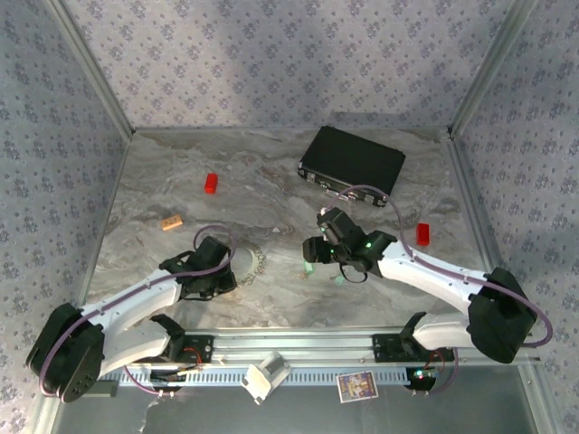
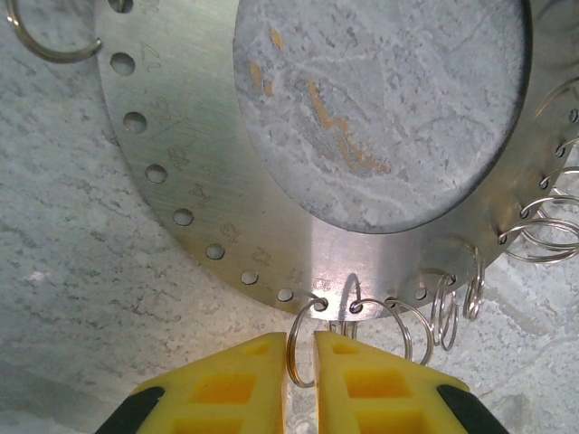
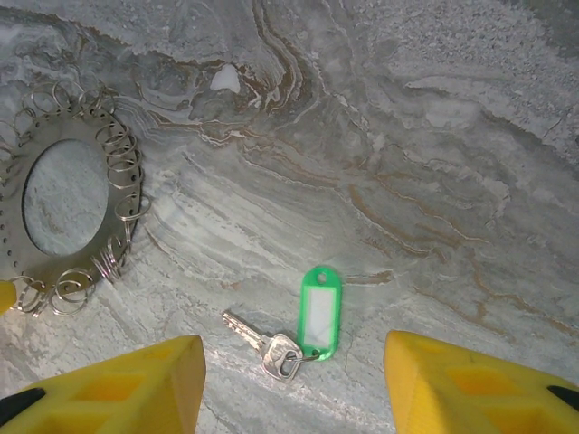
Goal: Put the keys on the keyring
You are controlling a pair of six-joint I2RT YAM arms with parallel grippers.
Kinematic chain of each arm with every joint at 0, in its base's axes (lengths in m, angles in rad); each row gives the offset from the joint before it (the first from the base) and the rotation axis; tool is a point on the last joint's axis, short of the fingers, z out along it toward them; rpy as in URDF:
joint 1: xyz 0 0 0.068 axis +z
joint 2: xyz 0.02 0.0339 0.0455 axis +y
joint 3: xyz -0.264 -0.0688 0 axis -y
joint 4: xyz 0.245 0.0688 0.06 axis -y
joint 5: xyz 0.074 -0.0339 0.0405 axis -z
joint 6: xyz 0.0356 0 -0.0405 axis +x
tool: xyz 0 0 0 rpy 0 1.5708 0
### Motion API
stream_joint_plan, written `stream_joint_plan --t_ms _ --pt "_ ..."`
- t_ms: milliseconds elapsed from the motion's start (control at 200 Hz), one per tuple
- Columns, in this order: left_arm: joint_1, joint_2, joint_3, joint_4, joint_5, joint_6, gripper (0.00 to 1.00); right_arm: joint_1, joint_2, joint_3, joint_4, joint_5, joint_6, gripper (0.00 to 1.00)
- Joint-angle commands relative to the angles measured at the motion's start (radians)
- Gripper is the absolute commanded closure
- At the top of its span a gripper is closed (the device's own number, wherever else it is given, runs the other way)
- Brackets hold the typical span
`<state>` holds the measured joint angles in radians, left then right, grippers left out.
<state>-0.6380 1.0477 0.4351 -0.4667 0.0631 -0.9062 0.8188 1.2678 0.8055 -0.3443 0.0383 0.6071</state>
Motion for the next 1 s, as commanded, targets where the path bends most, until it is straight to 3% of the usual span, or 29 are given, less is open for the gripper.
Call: stream_joint_plan --t_ms 0,165,530,785,994 --pt "-0.006 0.002 0.014 0.014 0.013 0.004 0.85 0.002 -0.040 -0.004 -0.017 0.024 0.013 0.45" --pt "-0.006 0.012 0.014 0.028 0.021 -0.001 0.86 -0.004 -0.054 -0.013 -0.024 0.031 0.013 0.45" --pt "-0.008 0.000 0.043 0.012 -0.008 -0.003 1.00 -0.010 -0.073 -0.017 -0.029 0.031 0.013 0.46" --pt "-0.128 0.009 0.193 -0.187 -0.209 0.078 1.00 -0.021 -0.069 -0.027 0.004 0.028 0.003 0.47" --pt "-0.239 0.029 0.321 -0.191 -0.375 0.316 1.00 -0.058 -0.039 -0.015 0.047 -0.030 -0.041 0.47"
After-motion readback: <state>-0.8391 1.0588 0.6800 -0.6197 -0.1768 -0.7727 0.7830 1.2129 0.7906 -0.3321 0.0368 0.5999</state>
